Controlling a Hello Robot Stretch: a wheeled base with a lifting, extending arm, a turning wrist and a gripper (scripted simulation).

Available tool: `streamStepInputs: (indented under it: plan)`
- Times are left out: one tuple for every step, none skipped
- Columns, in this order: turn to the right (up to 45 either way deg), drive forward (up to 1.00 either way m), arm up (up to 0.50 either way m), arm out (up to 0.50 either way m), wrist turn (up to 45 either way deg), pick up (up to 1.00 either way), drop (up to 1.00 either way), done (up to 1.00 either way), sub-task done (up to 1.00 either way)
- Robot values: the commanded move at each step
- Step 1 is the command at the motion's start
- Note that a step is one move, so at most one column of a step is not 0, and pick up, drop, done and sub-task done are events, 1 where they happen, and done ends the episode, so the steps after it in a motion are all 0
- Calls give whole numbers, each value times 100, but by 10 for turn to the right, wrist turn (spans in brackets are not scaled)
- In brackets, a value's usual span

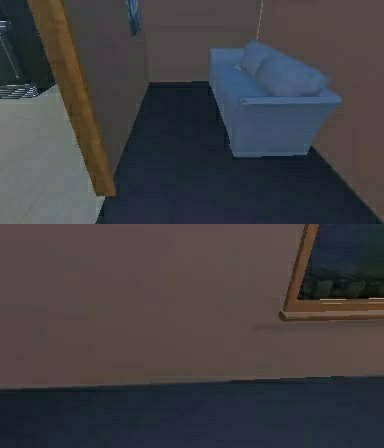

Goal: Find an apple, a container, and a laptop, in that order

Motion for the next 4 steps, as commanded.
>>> streamStepInputs:
  plan:
    - [0,50,0,0,0,0,0,0,0]
    - [-450,0,0,0,0,0,0,0,0]
    - [-30,0,0,0,0,0,0,0,0]
    - [0,35,0,0,0,0,0,0,0]
